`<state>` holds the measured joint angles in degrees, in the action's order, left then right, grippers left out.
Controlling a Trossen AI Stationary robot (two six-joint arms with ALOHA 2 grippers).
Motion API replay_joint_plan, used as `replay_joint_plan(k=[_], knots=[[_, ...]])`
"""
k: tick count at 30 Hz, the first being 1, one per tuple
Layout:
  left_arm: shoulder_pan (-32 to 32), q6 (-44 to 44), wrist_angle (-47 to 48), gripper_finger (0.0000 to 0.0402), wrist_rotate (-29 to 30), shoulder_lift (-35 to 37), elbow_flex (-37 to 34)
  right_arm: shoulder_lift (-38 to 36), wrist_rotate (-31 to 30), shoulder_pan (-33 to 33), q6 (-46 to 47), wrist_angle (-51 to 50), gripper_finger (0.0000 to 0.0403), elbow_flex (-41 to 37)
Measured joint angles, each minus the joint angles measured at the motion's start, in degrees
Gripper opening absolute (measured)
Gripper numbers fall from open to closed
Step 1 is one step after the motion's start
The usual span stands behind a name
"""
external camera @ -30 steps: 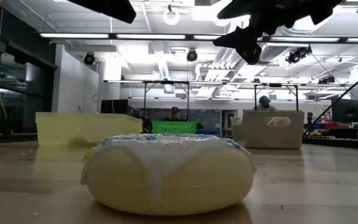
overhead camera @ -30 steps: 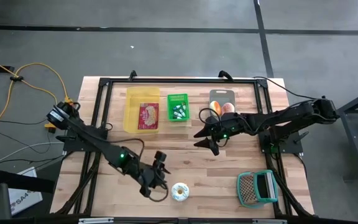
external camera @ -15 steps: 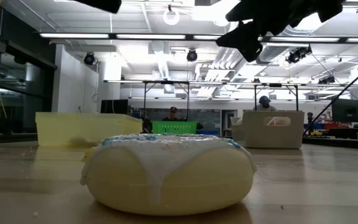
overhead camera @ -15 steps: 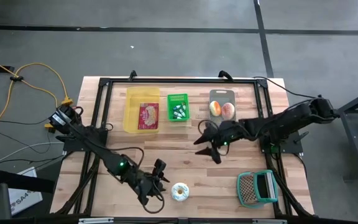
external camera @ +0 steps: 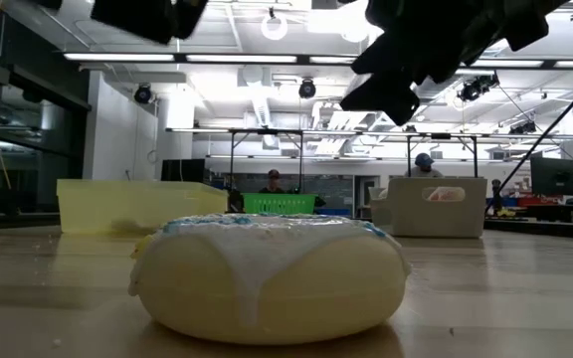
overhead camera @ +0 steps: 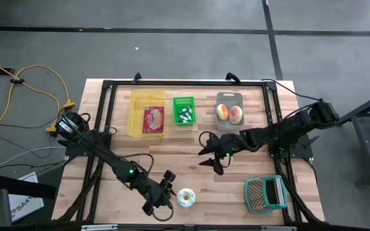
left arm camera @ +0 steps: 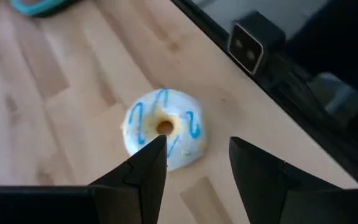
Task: Pick & Place Food Item
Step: Put the white donut into the gray bin
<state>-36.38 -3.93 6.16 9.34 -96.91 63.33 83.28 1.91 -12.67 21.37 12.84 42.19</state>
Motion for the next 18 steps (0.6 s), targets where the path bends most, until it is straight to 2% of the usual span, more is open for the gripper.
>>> replay_joint_plan(k=[11, 18], knots=[[2.30, -8.91, -3.72, 0.0166, -3.04, -4.90, 0.00, -0.06, -0.50, 0.02, 1.29, 1.11, 0.0216, 0.02], [2.95, -9.99, -6.01, 0.0166, -7.25, -5.26, 0.00, -0.06, -0.52, 0.02, 1.50, 1.51, 0.0216, 0.02]])
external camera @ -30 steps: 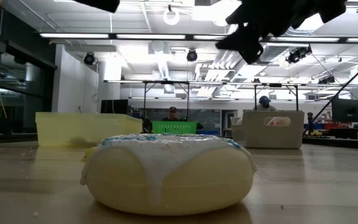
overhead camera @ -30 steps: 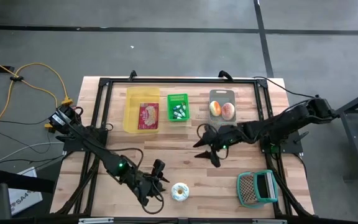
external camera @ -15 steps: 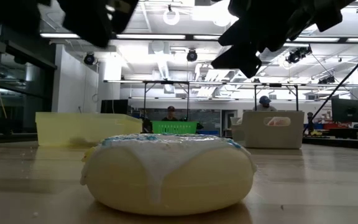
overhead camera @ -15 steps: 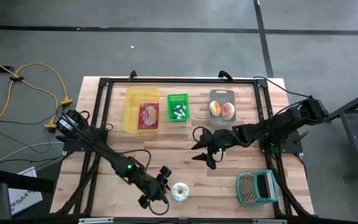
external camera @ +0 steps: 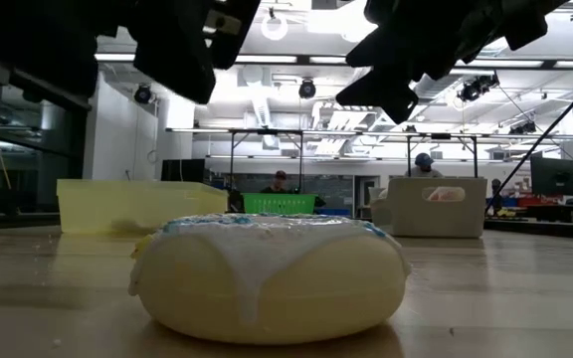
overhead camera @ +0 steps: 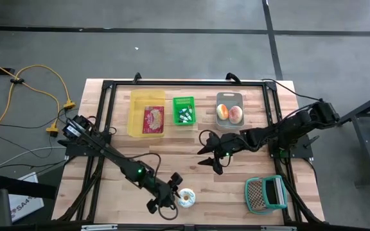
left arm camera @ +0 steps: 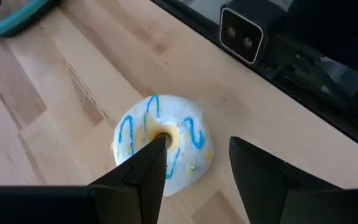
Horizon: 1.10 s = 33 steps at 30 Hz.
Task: Pick & Place Food Item
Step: Put the white donut into the gray bin
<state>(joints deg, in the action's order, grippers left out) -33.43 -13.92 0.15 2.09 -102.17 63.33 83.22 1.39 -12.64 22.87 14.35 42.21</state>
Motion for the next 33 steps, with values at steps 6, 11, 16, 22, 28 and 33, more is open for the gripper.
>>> replay_joint_plan(k=[6, 11, 16, 22, 28, 33], knots=[[-0.04, -2.91, -2.22, 0.0166, -0.46, -2.60, 0.07, 0.00, -1.60, 0.00, -0.11, 0.04, 0.0216, -0.02], [0.80, -4.53, -2.73, 0.0166, -0.44, -4.99, 0.90, 0.00, -1.49, 0.00, 0.01, 0.04, 0.0216, -0.02], [1.64, -5.97, -3.97, 0.0166, -0.47, -5.82, 1.16, 0.00, -1.49, 0.00, 1.38, -0.07, 0.0216, -0.02], [2.08, -6.25, -4.32, 0.0166, -2.65, -7.43, 1.20, 0.00, -1.49, 0.00, 1.50, -0.40, 0.0216, -0.02], [2.05, -6.17, -5.11, 0.0166, -4.22, -8.24, 1.39, -0.02, -1.47, 0.00, 1.49, -0.43, 0.0216, -0.02], [2.16, -5.79, -5.95, 0.0166, -4.96, -9.29, 1.52, -0.02, -1.46, 0.00, 1.51, -0.42, 0.0216, -0.02]])
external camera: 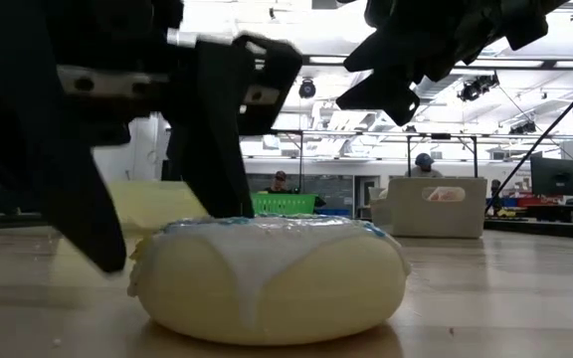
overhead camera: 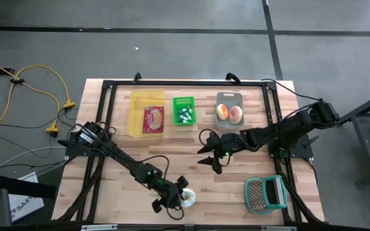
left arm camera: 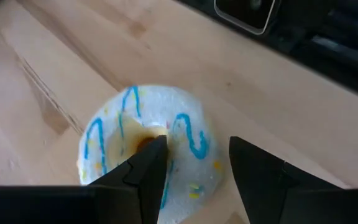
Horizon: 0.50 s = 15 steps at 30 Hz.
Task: Pick & Place Food Item
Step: Put the white donut into the gray bin
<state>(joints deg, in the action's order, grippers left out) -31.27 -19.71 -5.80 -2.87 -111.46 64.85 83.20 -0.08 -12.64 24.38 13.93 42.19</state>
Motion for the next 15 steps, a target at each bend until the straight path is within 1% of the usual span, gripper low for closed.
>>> replay_joint_plan(k=[8, 12, 15], knots=[[0.43, -0.48, -1.32, 0.0166, 0.11, -1.74, -0.01, 0.00, 0.00, 0.00, 1.19, 0.02, 0.0216, 0.00], [0.30, -1.91, -1.36, 0.0164, 3.40, -1.74, -0.01, 0.00, 0.02, 0.00, 1.38, 0.02, 0.0216, 0.00], [0.29, -1.92, -1.36, 0.0154, 3.72, -1.77, -0.01, 0.00, 0.02, 0.00, 1.42, 0.02, 0.0216, 0.00]])
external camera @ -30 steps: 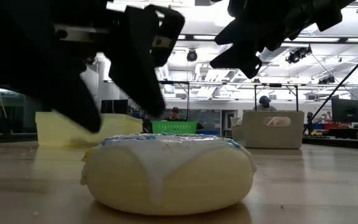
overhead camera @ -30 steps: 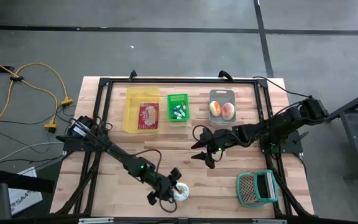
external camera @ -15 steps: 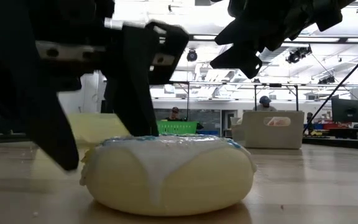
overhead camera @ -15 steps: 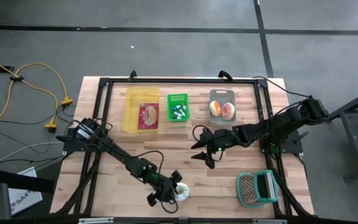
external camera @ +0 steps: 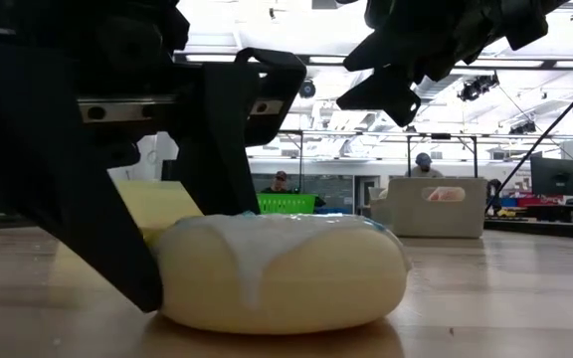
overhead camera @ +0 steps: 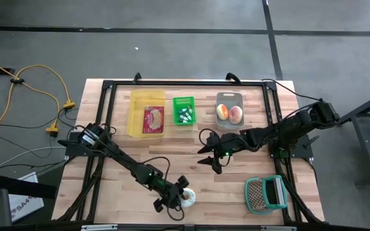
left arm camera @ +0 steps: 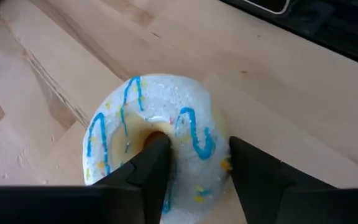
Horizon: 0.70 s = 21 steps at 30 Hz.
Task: Pick & Place Food Item
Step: Put the white donut into the gray bin
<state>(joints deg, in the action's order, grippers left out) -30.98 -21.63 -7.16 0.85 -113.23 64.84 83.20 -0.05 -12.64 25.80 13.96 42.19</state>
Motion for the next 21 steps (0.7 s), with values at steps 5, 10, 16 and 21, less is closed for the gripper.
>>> replay_joint_plan(k=[5, 10, 16, 21], knots=[[0.02, 0.52, 0.00, 0.0123, 0.39, 0.00, -0.02, 0.00, 0.00, 0.00, -0.04, 0.00, 0.0216, 0.00], [0.02, 1.56, -0.09, 0.0104, 0.55, -0.02, -0.02, 0.00, 0.02, 0.00, -0.02, 0.00, 0.0216, 0.00], [0.03, 1.74, -0.17, 0.0102, 0.57, 0.09, -0.02, 0.00, 0.21, 0.00, 0.00, 0.00, 0.0216, 0.00], [0.13, 1.55, 2.16, 0.0102, 1.95, 3.17, -0.20, 0.00, 0.22, 0.00, 0.44, -0.15, 0.0216, 0.00]])
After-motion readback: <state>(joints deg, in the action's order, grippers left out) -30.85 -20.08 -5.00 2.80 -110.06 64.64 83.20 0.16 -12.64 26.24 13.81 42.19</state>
